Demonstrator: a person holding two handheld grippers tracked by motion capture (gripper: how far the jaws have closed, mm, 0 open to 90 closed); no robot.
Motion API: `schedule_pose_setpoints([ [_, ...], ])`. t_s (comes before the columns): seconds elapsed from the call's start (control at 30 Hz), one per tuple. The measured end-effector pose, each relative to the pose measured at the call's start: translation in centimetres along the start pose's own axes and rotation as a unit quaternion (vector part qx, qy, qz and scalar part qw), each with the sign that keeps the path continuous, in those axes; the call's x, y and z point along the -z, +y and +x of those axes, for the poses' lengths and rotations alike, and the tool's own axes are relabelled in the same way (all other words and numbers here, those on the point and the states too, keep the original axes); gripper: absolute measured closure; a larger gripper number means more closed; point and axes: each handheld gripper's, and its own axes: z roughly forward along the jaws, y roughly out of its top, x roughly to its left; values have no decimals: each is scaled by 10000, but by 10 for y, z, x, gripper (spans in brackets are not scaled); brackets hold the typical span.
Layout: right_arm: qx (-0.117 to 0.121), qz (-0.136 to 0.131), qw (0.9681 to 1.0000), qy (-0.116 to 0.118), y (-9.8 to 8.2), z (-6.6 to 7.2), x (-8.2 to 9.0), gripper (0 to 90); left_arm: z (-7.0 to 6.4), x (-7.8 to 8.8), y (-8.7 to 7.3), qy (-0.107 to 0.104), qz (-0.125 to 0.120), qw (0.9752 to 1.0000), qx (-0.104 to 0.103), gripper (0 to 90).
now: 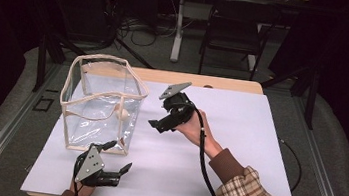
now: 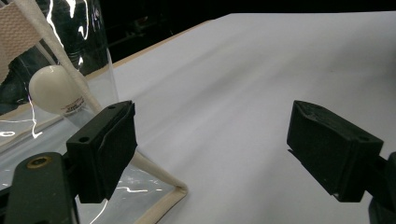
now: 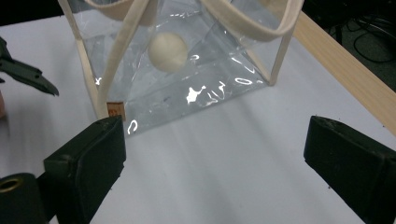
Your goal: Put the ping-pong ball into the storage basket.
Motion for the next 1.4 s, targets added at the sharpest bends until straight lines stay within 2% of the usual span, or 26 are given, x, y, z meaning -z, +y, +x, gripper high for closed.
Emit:
schedule_pose_setpoints([
  [0.3,-88,-22,10000,-40,-21,0,9,44,0,0,0,0,22,10000,-7,159],
  [0.47,-207,-33,9997,-119,-39,-5,14,41,0,0,0,-4,18,10000,2,159],
  [0.67,-318,-25,9993,-188,-51,-7,21,41,0,0,0,8,13,10000,2,159],
  [0.97,-417,-252,9984,-285,-62,-9,37,39,0,0,0,4,21,10000,2,159],
  [1.4,-511,-532,9963,-439,-93,-2,61,38,0,0,0,6,27,10000,12,159],
])
